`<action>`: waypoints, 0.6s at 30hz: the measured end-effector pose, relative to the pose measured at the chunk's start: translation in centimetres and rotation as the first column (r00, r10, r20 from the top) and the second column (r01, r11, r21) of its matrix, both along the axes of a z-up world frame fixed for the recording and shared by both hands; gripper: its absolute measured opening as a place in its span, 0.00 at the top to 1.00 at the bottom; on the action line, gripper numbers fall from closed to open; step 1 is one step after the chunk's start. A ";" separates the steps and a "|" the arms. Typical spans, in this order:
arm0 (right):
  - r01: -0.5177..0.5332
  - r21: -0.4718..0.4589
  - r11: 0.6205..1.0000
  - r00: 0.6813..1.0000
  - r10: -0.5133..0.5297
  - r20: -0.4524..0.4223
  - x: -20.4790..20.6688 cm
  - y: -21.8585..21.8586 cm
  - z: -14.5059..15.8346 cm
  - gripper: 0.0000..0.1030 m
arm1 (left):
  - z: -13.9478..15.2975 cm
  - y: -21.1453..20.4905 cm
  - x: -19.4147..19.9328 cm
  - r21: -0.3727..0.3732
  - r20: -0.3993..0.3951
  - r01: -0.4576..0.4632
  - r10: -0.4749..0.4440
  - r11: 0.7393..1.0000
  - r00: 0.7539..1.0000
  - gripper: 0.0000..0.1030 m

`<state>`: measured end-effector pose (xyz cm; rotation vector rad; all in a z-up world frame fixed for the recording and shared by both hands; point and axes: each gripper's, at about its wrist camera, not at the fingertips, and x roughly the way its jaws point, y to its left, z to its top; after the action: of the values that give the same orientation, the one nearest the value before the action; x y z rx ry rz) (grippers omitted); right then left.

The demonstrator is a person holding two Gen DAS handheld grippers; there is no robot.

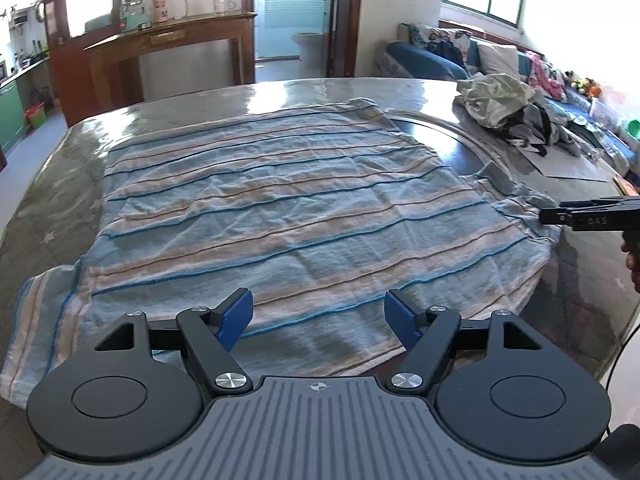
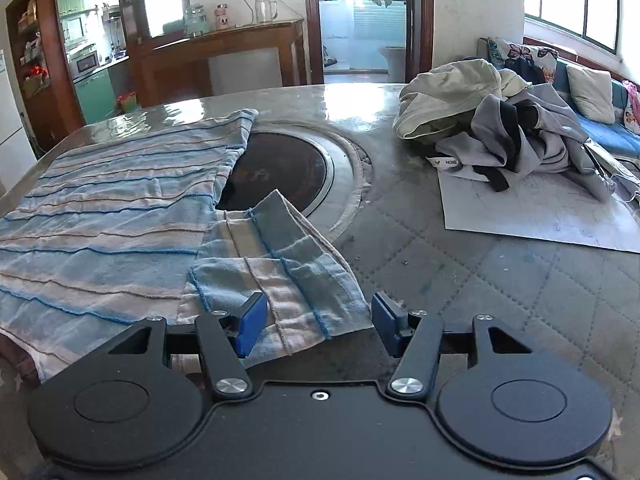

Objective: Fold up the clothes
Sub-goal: 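Grasp the striped cloth corner beside the hotplate with the right gripper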

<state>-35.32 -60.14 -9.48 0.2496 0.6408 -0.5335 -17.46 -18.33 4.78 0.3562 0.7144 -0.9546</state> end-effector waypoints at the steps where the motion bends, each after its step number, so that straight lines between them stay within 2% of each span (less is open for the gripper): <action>1: 0.001 -0.001 1.000 1.000 -0.001 0.000 0.0 0.1 0.0 0.41 | 0.0 -0.4 -0.2 0.002 0.004 0.013 -0.013 1.000 1.000 0.28; 12: 0.045 0.031 0.999 0.999 -0.045 0.019 -0.4 -0.6 0.1 0.45 | -0.1 -5.0 -2.7 0.017 0.026 0.146 -0.147 0.989 0.989 0.28; 13: 0.042 0.030 0.999 0.999 -0.042 0.019 -0.4 -0.6 0.1 0.49 | -0.1 -5.5 -3.0 0.017 0.023 0.159 -0.159 0.987 0.987 0.28; 18: 0.027 0.061 0.998 0.999 -0.029 0.045 -0.5 -0.9 0.1 0.85 | -0.5 -6.7 -4.1 0.028 0.014 0.199 -0.199 0.980 0.980 0.28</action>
<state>-35.77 -61.05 -9.34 0.3271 0.6097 -0.5344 -21.57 -25.04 4.25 0.4651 0.6848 -1.1307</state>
